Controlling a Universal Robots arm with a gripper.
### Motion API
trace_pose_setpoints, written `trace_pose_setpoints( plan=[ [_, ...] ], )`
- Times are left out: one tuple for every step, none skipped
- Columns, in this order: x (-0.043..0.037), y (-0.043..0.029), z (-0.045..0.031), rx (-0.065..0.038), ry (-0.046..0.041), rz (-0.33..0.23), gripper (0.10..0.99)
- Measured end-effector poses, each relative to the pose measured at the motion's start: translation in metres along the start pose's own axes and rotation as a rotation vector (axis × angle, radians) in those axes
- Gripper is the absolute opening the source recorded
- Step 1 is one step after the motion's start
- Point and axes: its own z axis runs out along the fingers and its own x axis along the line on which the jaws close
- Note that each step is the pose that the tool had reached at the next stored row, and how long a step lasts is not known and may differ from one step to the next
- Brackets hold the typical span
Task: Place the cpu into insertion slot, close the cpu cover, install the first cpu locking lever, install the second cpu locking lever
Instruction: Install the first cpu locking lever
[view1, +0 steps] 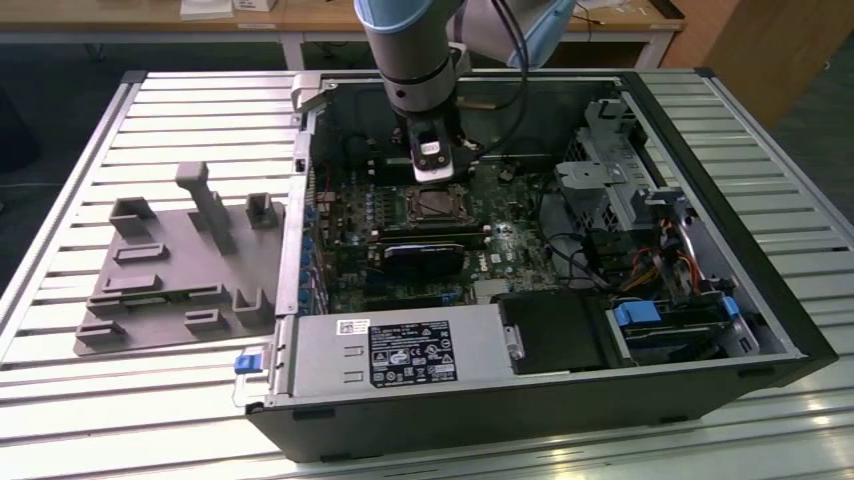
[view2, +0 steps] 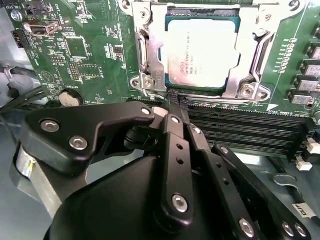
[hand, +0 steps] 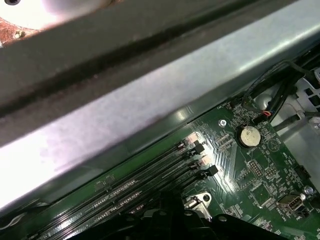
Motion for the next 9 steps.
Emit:
trace_pose_setpoints(
  plan=[
    [0.0, -0.0001, 0.0, 0.0, 0.0, 0.0, 0.102],
    [0.0, -0.0001, 0.0, 0.0, 0.0, 0.0, 0.102],
    [0.0, -0.0001, 0.0, 0.0, 0.0, 0.0, 0.102],
    [0.0, -0.0001, 0.0, 0.0, 0.0, 0.0, 0.102],
    [0.0, -0.0001, 0.0, 0.0, 0.0001, 0.0, 0.102],
    [0.0001, -0.0001, 0.0001, -0.001, 0.0005, 0.0, 0.102],
    [0.0, -0.0002, 0.0001, -0.003, 0.0017, 0.001, 0.102],
    [0.0, -0.0002, 0.0001, -0.006, 0.0039, 0.002, 0.102],
    [-0.0001, -0.0003, 0.0001, -0.009, 0.0059, 0.003, 0.102]
  ],
)
